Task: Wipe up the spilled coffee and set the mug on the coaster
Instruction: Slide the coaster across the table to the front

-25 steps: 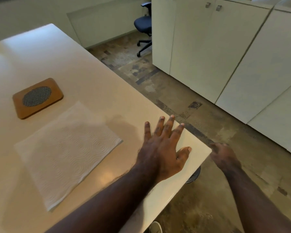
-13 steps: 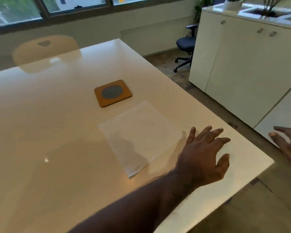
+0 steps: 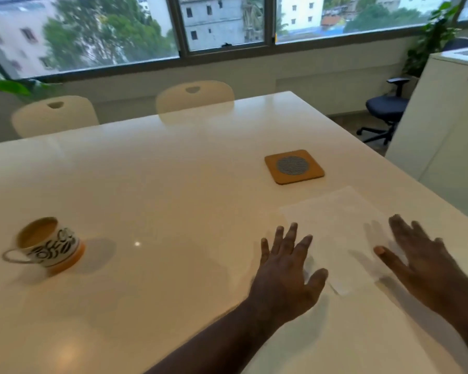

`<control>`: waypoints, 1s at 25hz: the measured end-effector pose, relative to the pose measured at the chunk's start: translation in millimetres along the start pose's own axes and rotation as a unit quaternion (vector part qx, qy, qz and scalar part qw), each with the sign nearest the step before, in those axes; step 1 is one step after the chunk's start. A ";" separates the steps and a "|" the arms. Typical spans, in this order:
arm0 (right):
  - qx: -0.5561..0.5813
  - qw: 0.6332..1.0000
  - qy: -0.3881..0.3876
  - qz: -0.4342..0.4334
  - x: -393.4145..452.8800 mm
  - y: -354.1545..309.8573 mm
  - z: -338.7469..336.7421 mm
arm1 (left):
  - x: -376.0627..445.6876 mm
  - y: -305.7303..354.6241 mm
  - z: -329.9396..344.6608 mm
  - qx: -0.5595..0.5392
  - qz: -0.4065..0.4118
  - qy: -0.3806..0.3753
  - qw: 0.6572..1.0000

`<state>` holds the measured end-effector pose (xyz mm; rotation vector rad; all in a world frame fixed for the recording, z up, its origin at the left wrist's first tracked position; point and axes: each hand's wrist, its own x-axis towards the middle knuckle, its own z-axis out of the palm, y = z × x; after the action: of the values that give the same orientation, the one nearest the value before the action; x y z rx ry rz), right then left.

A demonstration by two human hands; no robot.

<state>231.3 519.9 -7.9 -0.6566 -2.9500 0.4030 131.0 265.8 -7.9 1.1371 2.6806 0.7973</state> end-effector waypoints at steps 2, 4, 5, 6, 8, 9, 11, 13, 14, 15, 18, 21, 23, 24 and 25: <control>-0.012 0.999 -0.030 -0.039 1.9 -47.3 13.8 | -19.4 -33.9 -15.3 0.038 -0.033 0.003 0.999; -0.028 0.995 -0.056 -0.076 1.0 -91.8 26.6 | -38.2 -60.7 -28.5 0.070 -0.060 0.007 0.996; -0.032 0.993 -0.064 -0.093 -0.2 -113.2 33.3 | -47.6 -72.9 -35.0 0.080 -0.073 0.011 0.994; -0.031 0.991 -0.070 -0.107 -1.7 -132.7 39.7 | -55.6 -83.8 -41.4 0.088 -0.087 0.016 0.992; -0.023 0.987 -0.081 -0.136 -4.9 -170.6 50.3 | -70.7 -104.7 -54.5 0.098 -0.114 0.027 0.988; -0.019 0.985 -0.085 -0.151 -7.0 -188.4 55.4 | -78.0 -114.6 -61.0 0.101 -0.126 0.032 0.986; -0.020 0.980 -0.090 -0.178 -13.0 -222.9 66.0 | -93.7 -133.6 -73.2 0.101 -0.149 0.041 0.983; -0.026 0.976 -0.089 -0.198 -19.4 -251.6 76.1 | -107.3 -149.0 -82.3 0.107 -0.172 0.048 0.978; -0.029 0.974 -0.089 -0.207 -22.4 -263.7 81.0 | -113.1 -156.1 -85.9 0.112 -0.183 0.052 0.975; -0.033 0.972 -0.090 -0.215 -25.3 -275.3 85.7 | -118.5 -164.1 -89.4 0.118 -0.192 0.056 0.973; -0.044 0.966 -0.100 -0.234 -32.1 -298.2 95.6 | -132.2 -183.2 -96.4 0.136 -0.206 0.058 0.967; -0.053 0.962 -0.111 -0.244 -33.1 -307.7 98.0 | -140.0 -191.2 -97.1 0.135 -0.218 0.049 0.965; -0.061 0.962 -0.106 -0.245 -29.6 -308.0 97.9 | -138.9 -190.8 -95.2 0.126 -0.226 0.049 0.965; -0.066 0.961 -0.104 -0.247 -27.5 -307.0 97.7 | -136.7 -190.0 -94.3 0.126 -0.231 0.049 0.964; -0.070 0.960 -0.102 -0.250 -24.7 -304.4 96.8 | -132.6 -188.1 -93.4 0.126 -0.237 0.050 0.962</control>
<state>116.6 220.9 -18.0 0.1458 -3.2027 0.2248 77.3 25.0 -36.5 0.4500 3.0151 0.4516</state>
